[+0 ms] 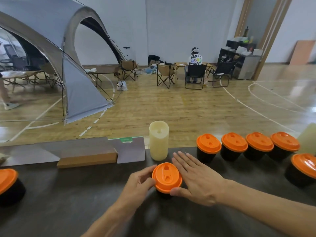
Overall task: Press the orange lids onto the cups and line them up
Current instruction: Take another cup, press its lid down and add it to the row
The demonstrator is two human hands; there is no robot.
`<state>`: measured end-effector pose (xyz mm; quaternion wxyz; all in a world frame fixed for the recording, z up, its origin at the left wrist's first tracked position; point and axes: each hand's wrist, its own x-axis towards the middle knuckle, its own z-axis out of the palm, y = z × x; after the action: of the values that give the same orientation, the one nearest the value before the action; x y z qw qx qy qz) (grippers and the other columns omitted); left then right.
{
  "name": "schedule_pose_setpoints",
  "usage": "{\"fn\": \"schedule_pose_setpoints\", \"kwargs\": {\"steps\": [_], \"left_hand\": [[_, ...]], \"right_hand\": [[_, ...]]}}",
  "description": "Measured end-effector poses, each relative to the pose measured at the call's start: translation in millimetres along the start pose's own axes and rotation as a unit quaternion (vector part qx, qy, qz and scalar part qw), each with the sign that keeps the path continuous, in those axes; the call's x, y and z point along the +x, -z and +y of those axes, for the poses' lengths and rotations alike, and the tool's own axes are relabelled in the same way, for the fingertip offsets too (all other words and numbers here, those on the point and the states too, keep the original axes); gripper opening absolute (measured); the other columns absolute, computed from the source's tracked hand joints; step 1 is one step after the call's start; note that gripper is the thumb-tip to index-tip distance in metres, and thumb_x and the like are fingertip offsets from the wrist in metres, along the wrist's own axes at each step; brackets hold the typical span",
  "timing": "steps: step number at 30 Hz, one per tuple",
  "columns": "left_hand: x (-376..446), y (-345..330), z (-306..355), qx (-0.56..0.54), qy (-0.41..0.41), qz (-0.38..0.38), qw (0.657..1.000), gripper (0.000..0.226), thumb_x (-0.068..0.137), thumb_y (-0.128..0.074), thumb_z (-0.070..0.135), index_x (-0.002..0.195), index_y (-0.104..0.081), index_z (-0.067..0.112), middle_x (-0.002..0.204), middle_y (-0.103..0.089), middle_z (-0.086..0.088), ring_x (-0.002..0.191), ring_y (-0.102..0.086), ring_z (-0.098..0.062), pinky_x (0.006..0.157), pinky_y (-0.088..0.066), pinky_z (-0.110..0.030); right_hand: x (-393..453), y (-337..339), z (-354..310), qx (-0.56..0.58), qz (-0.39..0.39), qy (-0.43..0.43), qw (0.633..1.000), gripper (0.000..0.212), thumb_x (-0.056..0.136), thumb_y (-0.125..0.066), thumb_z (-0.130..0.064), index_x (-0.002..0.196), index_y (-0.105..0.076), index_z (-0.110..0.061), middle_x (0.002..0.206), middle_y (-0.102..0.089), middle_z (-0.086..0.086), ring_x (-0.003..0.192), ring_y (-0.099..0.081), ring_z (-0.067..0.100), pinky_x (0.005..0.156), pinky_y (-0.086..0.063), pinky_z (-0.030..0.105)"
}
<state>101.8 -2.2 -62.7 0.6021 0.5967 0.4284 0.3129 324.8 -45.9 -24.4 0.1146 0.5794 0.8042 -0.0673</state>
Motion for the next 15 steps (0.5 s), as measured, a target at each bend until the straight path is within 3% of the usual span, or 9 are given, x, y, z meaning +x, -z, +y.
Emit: {"fn": "schedule_pose_setpoints", "kwargs": {"steps": [6, 10, 15], "left_hand": [[31, 15, 24, 0.102, -0.001, -0.046, 0.994, 0.012, 0.098, -0.061, 0.017, 0.098, -0.073, 0.014, 0.093, -0.077, -0.002, 0.089, -0.073, -0.015, 0.073, -0.056, -0.022], [61, 10, 38, 0.248, 0.015, -0.062, 0.967, 0.02, 0.095, -0.065, 0.033, 0.088, -0.071, 0.016, 0.081, -0.075, 0.002, 0.073, -0.071, -0.004, 0.057, -0.051, -0.013], [71, 8, 44, 0.245, 0.055, -0.077, 0.965, 0.032, 0.089, -0.07, 0.044, 0.08, -0.065, 0.014, 0.077, -0.075, 0.001, 0.07, -0.073, -0.008, 0.056, -0.053, -0.017]], "right_hand": [[2, 0, 0, -0.019, 0.006, 0.004, 1.0, 0.108, 0.081, -0.008, -0.092, 0.154, 0.023, -0.018, 0.16, 0.03, 0.0, 0.144, 0.033, 0.012, 0.115, 0.022, 0.028], [1, 2, -2, -0.029, 0.003, -0.002, 1.0, 0.108, 0.083, -0.008, -0.09, 0.154, 0.022, -0.015, 0.16, 0.028, 0.002, 0.145, 0.031, 0.015, 0.114, 0.022, 0.029], [0, 7, -5, -0.035, -0.01, -0.006, 0.999, 0.108, 0.083, -0.009, -0.09, 0.154, 0.021, -0.014, 0.161, 0.027, 0.004, 0.146, 0.03, 0.017, 0.117, 0.02, 0.032]]}}
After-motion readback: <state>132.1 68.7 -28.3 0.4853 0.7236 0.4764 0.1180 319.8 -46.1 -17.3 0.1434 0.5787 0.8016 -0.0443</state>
